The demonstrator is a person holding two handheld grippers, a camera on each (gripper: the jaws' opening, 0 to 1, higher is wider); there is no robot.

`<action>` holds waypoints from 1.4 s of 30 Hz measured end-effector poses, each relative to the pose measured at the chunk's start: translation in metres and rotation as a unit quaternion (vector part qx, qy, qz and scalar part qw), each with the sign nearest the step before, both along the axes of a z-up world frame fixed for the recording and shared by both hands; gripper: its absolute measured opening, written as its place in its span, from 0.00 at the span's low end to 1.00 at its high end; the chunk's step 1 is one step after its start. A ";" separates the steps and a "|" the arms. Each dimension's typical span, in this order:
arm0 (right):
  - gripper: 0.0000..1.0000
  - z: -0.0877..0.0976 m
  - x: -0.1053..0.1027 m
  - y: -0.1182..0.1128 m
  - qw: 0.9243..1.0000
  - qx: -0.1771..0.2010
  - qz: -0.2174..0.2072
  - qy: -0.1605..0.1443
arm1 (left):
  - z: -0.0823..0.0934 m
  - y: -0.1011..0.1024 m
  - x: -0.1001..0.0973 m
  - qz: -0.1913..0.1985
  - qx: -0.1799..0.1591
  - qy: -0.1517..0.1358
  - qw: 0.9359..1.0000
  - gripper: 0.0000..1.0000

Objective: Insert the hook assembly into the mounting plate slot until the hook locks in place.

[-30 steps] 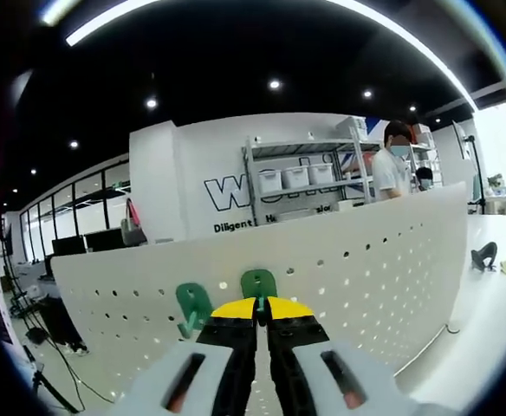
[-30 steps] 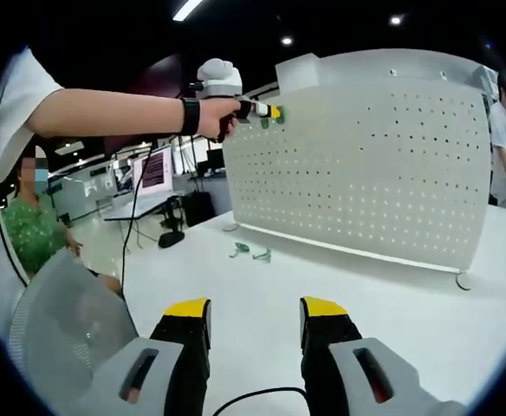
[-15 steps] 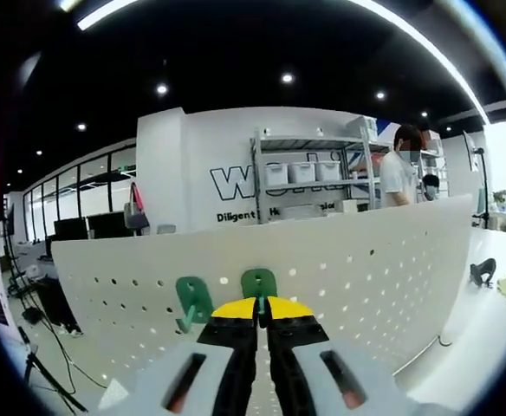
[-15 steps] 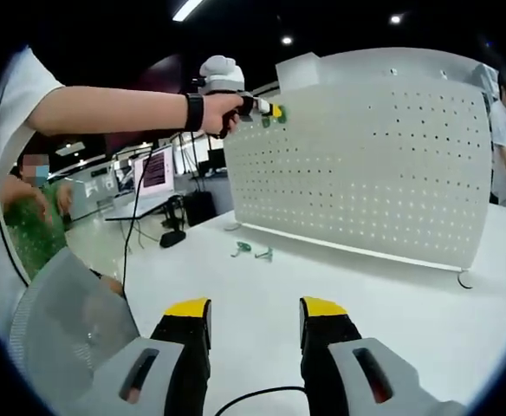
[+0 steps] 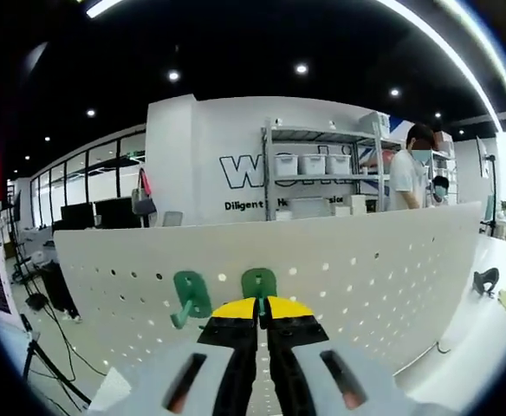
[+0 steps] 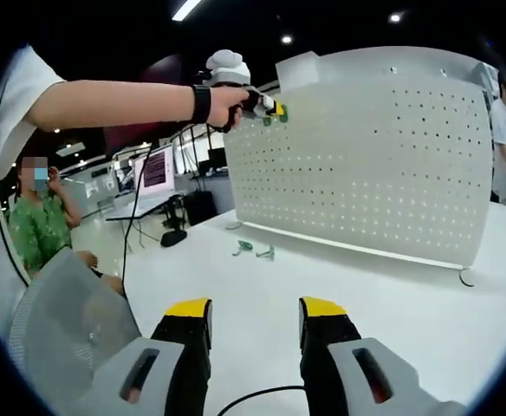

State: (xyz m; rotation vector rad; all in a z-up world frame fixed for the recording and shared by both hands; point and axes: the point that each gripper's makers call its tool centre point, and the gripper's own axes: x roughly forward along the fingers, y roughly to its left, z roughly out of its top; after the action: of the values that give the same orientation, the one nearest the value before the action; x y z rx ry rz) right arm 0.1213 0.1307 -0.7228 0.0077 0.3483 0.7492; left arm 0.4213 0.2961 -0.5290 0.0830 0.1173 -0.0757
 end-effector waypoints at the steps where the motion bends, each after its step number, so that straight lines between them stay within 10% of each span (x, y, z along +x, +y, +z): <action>1: 0.40 0.000 0.000 0.001 1.000 0.000 0.001 0.000 | -0.001 -0.001 -0.001 0.001 0.002 -0.001 1.000 0.02; 42: 0.40 0.010 -0.002 0.014 0.999 -0.008 0.029 -0.011 | -0.041 -0.022 -0.052 -0.082 -0.007 0.030 0.996 0.10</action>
State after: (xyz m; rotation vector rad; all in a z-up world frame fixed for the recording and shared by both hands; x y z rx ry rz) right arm 0.1196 0.1449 -0.7133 -0.0255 0.3344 0.8038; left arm 0.3689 0.2745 -0.5701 0.0772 0.1695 -0.2431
